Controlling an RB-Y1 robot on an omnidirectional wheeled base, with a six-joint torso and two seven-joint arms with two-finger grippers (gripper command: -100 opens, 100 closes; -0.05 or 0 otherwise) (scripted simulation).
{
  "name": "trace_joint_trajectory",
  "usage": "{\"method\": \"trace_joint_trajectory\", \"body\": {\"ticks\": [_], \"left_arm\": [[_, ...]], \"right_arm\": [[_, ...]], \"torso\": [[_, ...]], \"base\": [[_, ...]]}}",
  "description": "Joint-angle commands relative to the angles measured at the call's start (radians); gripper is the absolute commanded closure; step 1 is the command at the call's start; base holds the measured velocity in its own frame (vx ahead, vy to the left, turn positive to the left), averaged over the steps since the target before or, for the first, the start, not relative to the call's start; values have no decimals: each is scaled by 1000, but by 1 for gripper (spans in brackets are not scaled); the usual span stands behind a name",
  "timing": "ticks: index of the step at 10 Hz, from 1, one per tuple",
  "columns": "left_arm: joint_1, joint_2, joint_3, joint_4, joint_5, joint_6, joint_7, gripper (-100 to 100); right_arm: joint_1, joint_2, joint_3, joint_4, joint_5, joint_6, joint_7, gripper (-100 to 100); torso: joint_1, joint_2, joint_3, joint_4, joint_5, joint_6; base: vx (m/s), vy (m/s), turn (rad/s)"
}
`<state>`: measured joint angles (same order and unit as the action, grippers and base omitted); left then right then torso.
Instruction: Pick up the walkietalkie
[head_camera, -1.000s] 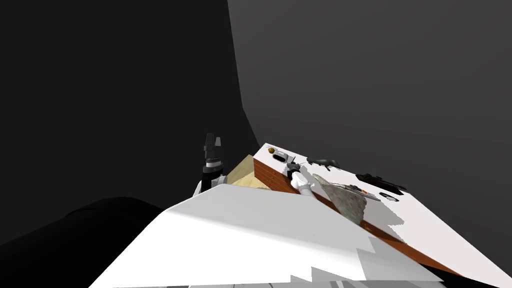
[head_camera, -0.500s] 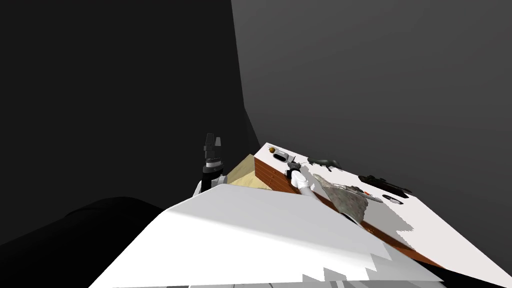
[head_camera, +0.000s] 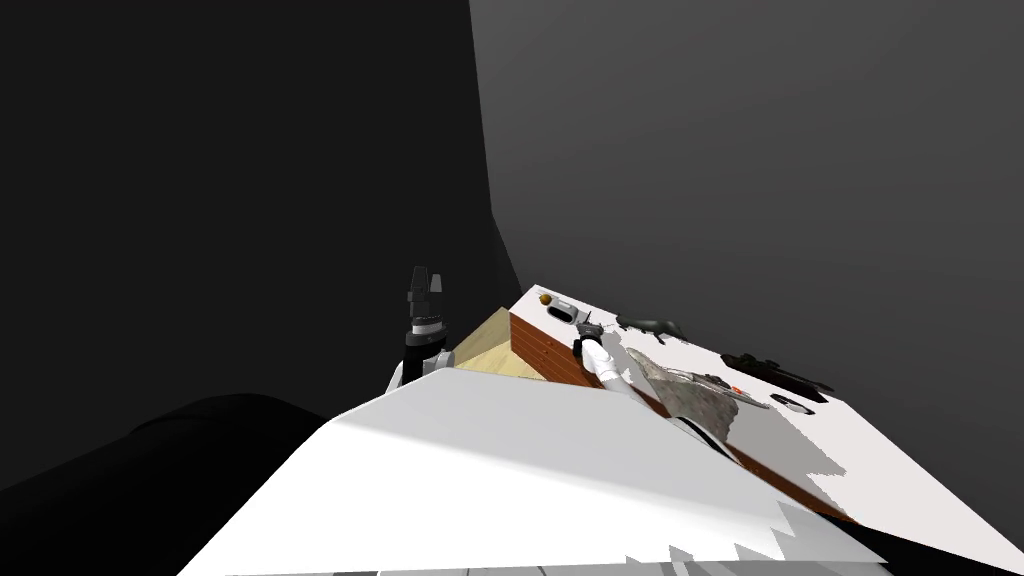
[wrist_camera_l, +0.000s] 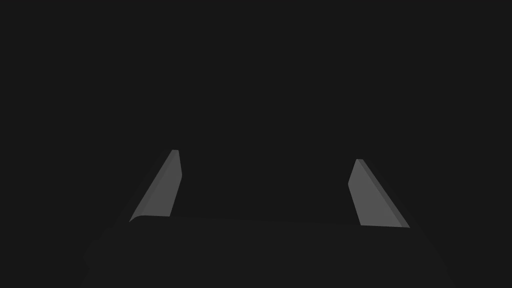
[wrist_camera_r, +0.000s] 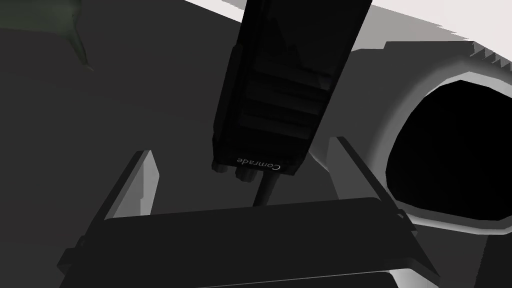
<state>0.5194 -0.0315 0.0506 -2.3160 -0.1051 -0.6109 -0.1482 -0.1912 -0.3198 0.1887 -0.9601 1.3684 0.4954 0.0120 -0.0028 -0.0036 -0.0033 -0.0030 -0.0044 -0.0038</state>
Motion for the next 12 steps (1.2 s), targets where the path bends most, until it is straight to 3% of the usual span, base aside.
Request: {"method": "trace_joint_trajectory", "body": {"ticks": [1, 3, 4, 6, 8, 9, 12], "left_arm": [[0, 0, 0, 0, 0, 0, 0, 0], [0, 0, 0, 0, 0, 0, 0, 0], [0, 0, 0, 0, 0, 0, 0, 0], [0, 0, 0, 0, 0, 0, 0, 0], [0, 0, 0, 0, 0, 0, 0, 0], [0, 0, 0, 0, 0, 0, 0, 0], [0, 0, 0, 0, 0, 0, 0, 0]], "right_arm": [[-10, -4, 11, 13, 15, 26, -50, -100], [-10, -4, 11, 13, 15, 26, -88, -100], [-48, -31, 60, 56, 65, 76, -127, -100], [-48, -31, 69, 56, 75, 106, -191, -100], [-49, -31, 68, 59, 76, 104, -195, -100], [-49, -31, 69, 59, 76, 105, -199, 100], [-49, -31, 68, 59, 76, 105, -199, 100]], "torso": [[0, 0, 0, 0, 0, 0], [1, -2, -1, 0, 0, 0], [1, -3, -2, -1, 0, 0], [0, 0, 0, 0, 0, 0], [1, -3, -2, -1, 0, 0], [2, -3, -2, -1, 0, 0], [1, -3, -2, -1, 0, 0]], "base": [[-47, -36, -14], [-11, -12, -11], [-61, -34, 235], [-39, -31, 30], [0, 0, 0], [1, 3, 15], [0, -1, -4]]}}
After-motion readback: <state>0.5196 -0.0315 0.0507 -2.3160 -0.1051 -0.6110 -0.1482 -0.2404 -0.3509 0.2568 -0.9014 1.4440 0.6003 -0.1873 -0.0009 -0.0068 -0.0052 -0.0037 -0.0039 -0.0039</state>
